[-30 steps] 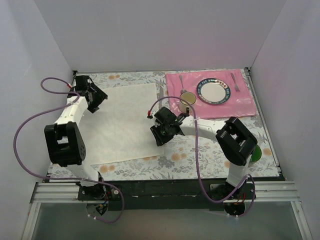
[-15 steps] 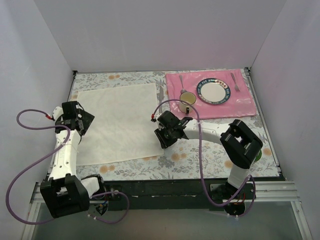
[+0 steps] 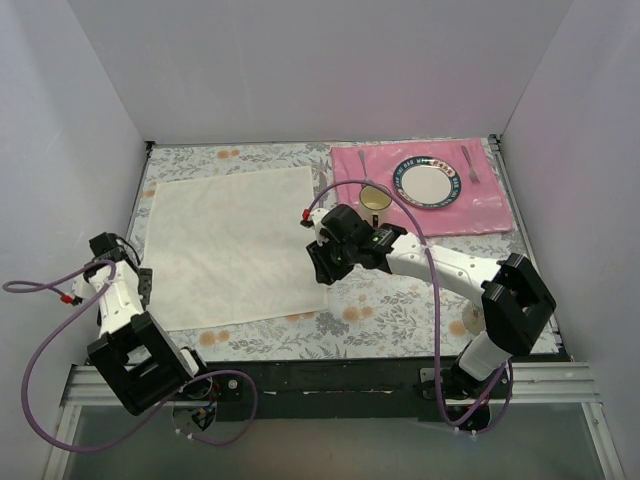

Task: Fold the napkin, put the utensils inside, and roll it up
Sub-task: Fold the napkin

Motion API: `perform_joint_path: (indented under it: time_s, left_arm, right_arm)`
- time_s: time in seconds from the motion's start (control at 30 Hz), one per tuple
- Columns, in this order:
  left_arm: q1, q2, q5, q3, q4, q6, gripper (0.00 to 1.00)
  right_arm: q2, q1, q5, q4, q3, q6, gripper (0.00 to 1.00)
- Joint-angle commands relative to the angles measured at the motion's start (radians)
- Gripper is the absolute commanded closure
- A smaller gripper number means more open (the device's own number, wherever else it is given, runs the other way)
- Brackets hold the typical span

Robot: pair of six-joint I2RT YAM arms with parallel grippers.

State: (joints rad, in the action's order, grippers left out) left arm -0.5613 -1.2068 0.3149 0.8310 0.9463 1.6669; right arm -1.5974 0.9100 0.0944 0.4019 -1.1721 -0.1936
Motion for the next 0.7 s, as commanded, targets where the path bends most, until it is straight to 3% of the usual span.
perform_joint_path:
  time_s: [0.0, 0.33, 0.47, 0.67]
  left_arm:
    - [-0.083, 0.003, 0.061, -0.073, -0.036, 0.063, 0.21]
    - [-0.230, -0.030, 0.047, -0.128, -0.118, 0.070, 0.36]
    - [-0.238, -0.016, 0.072, -0.145, -0.155, 0.060, 0.49]
    - [-0.241, -0.007, 0.052, -0.173, -0.205, 0.047, 0.57]
  right_arm:
    - [0.050, 0.001, 0.021, 0.021, 0.025, 0.029, 0.57]
    - [0.109, -0.016, 0.024, 0.012, 0.078, 0.066, 0.57]
    - [0.119, -0.022, 0.036, 0.011, 0.092, 0.069, 0.57]
    - [0.119, -0.022, 0.054, 0.002, 0.103, 0.071, 0.56]
